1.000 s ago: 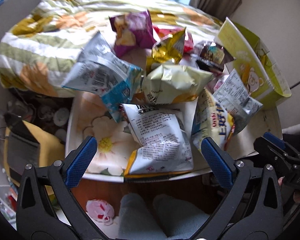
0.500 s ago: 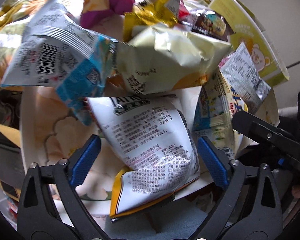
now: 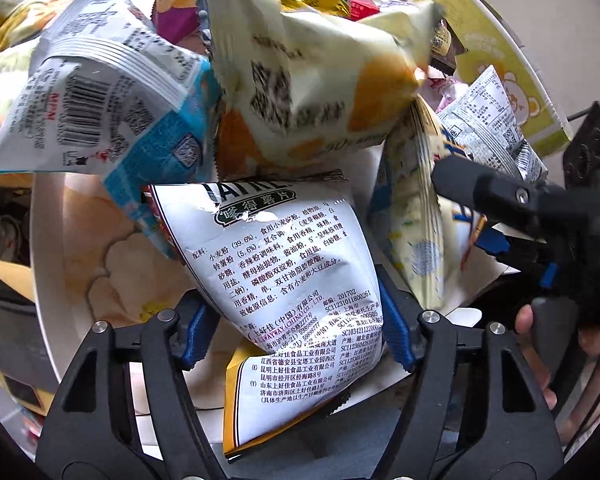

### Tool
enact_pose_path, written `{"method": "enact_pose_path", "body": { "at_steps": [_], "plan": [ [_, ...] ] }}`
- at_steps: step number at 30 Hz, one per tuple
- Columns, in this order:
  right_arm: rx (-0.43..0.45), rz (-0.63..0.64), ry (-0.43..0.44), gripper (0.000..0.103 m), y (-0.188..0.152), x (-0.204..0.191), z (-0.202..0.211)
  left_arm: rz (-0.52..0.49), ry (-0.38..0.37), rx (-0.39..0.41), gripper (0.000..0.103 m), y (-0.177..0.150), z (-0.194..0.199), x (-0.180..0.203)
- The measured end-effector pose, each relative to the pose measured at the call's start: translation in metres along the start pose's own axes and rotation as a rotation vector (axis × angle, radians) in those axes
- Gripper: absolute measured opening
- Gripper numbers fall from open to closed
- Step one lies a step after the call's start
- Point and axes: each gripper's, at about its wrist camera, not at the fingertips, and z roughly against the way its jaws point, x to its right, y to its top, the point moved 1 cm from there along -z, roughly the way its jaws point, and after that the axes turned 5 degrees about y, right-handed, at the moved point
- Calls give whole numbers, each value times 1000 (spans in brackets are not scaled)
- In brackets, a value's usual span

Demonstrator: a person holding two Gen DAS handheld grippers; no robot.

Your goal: Organize snacks

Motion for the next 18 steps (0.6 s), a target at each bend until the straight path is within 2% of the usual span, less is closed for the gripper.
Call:
{"method": "enact_pose_path", "body": {
  "at_steps": [4,6,7,8,12,18],
  "plan": [
    [-14,-27,55,103,-1,9,-5,-14,11,10,62,-5,5,2],
    [-10,-10,53,94,-3,8,-4,-16,11,14,61,-8,8,6],
    [-10,1,45,83,-5,7,-2,-17,11,17,60,-10,10,8],
    [-6,12,45,78,-7,8,0,-18,11,21,60,-10,11,10],
    [11,25,50,67,-14,8,10,-21,6,34,60,-6,17,11],
    [25,24,64,62,-18,1,16,-19,8,59,59,-7,31,10]
  ]
}}
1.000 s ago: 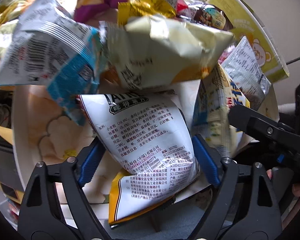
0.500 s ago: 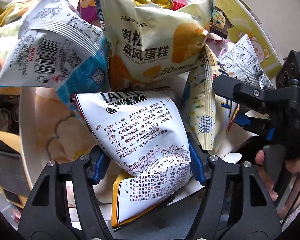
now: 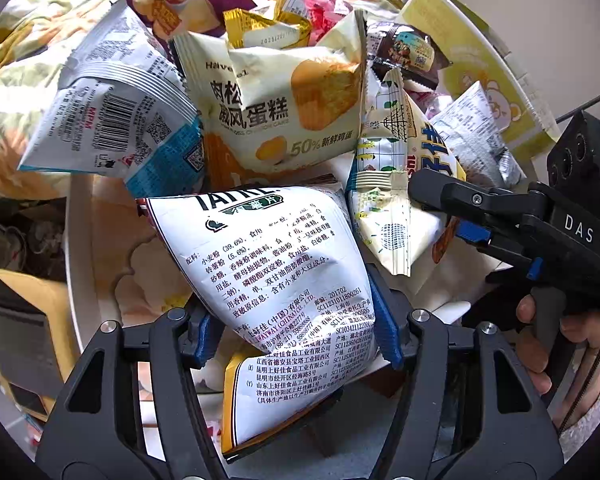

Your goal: Organize snacks

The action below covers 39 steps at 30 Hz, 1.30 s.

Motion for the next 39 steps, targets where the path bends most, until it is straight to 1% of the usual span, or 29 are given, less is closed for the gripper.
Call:
{"method": "enact_pose_path", "body": {
  "at_steps": [1,2,4,7,12,17,21,25,29,34,39],
  "plan": [
    [1,-11,13,62,-1,0,2,1,-1,4,58,4,5,-10],
    [1,-21,26,62,1,-3,1,2,-2,9,58,6,10,-9],
    [3,-26,38,62,4,-7,-1,1,-4,19,58,2,17,-9],
    [10,-20,53,62,3,-12,9,-2,-3,31,58,-6,26,-8],
    [28,-5,77,62,1,-25,26,-7,-9,59,58,-12,50,-9],
    [54,24,90,62,-1,-41,49,-30,-23,95,58,-11,78,-1],
    [90,44,94,62,1,-56,71,-63,-42,140,58,-3,99,9],
    [143,68,92,62,12,-68,96,-101,-55,193,58,17,115,27],
    [186,95,70,62,37,-77,117,-128,-64,238,58,45,123,53],
    [245,137,45,62,78,-73,150,-155,-62,297,58,86,125,97],
    [276,179,24,62,127,-49,187,-143,-56,348,58,129,116,153]
  ]
}}
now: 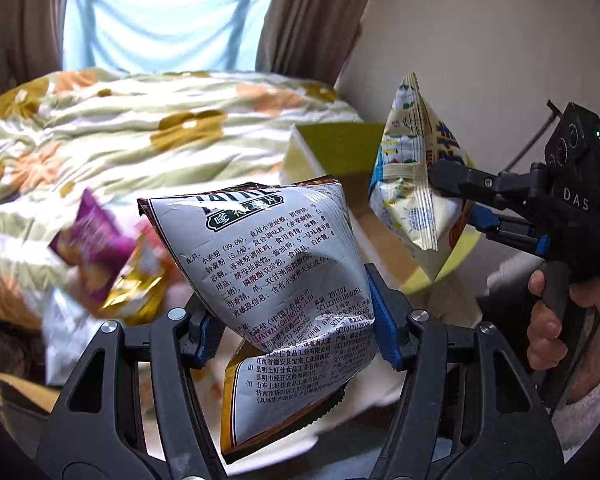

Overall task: Organize snacks
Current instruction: 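Carry both bags into the cardboard box and open both grippers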

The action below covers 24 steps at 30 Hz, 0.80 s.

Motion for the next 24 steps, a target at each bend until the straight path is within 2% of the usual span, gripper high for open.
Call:
{"method": "enact_pose_path", "body": {
  "at_steps": [6,12,18,24],
  "plan": [
    [-1,43,-25,62,60,48,20,8,9,30,58,50,-45,63],
    [-30,53,-46,62,119,101,28,55,10,22,58,93,-98,111],
    [-67,55,-76,62,159,138,14,77,39,-41,59,123,-157,131],
    [-93,33,-101,62,176,166,-6,52,63,-102,59,140,-207,135]
  ]
}}
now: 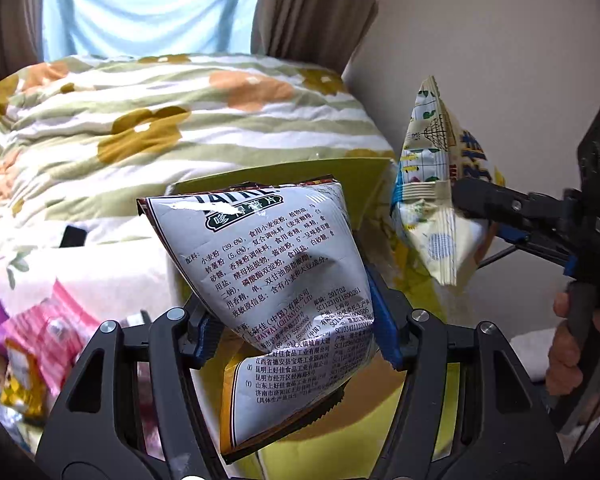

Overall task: Organize snacks
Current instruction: 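Carry both bags into the cardboard box and open both grippers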

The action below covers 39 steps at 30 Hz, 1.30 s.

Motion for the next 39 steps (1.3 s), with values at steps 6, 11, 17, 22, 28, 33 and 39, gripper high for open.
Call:
{"method": "enact_pose_path", "body": {
  "at_steps": [6,11,17,22,28,33,39],
  "plan": [
    [-21,-24,-32,62,2,11,-18,-32,82,-38,102,5,-33,0],
    [-46,-10,-93,62,0,12,-29,-73,125,-62,102,-2,-29,-5],
    [-73,51,-164,63,1,7,-43,-32,120,-68,102,-8,-10,-18],
    [-108,66,-187,63,7,9,-59,-21,128,-56,102,-4,-6,-27],
    [-111,79,-295,73,14,15,-81,-13,143,-66,102,-5,-5,-33],
    [-92,104,-300,100,10,18,-83,-4,162,-70,102,-9,-6,-37],
    [-142,130,-311,100,4,16,-73,9,168,-48,102,-9,7,-33]
  ]
}}
